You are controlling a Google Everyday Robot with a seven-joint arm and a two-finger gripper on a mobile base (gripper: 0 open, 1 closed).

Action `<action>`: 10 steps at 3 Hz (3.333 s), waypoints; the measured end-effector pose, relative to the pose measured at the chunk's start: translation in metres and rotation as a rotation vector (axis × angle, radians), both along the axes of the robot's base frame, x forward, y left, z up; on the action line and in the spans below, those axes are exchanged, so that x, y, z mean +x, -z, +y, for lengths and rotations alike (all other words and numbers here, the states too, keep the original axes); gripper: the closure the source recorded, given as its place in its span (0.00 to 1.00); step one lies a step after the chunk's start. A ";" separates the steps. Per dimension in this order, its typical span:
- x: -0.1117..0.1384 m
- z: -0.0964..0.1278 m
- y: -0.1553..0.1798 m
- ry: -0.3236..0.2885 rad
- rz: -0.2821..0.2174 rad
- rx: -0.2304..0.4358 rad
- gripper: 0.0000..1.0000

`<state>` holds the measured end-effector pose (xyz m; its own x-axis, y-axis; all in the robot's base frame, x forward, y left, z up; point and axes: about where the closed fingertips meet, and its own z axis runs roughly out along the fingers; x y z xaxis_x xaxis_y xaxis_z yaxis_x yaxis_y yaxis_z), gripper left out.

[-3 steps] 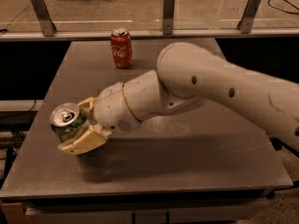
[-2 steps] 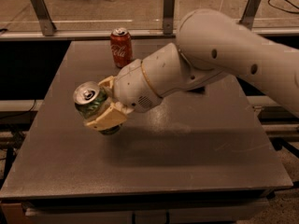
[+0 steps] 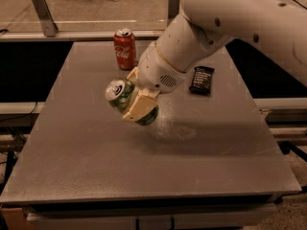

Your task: Knock green can over

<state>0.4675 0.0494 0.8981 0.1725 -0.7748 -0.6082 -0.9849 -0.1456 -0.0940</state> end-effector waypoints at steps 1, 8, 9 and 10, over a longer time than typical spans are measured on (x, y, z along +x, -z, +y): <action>0.003 -0.014 0.017 -0.011 0.011 -0.163 0.83; -0.011 -0.011 0.024 -0.076 0.003 -0.203 0.00; -0.003 -0.059 0.004 0.022 -0.045 -0.005 0.00; -0.002 -0.116 -0.026 0.116 -0.117 0.153 0.00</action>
Offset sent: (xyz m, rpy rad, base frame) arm 0.0009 -0.0202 -0.0425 -0.3594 0.0354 0.0499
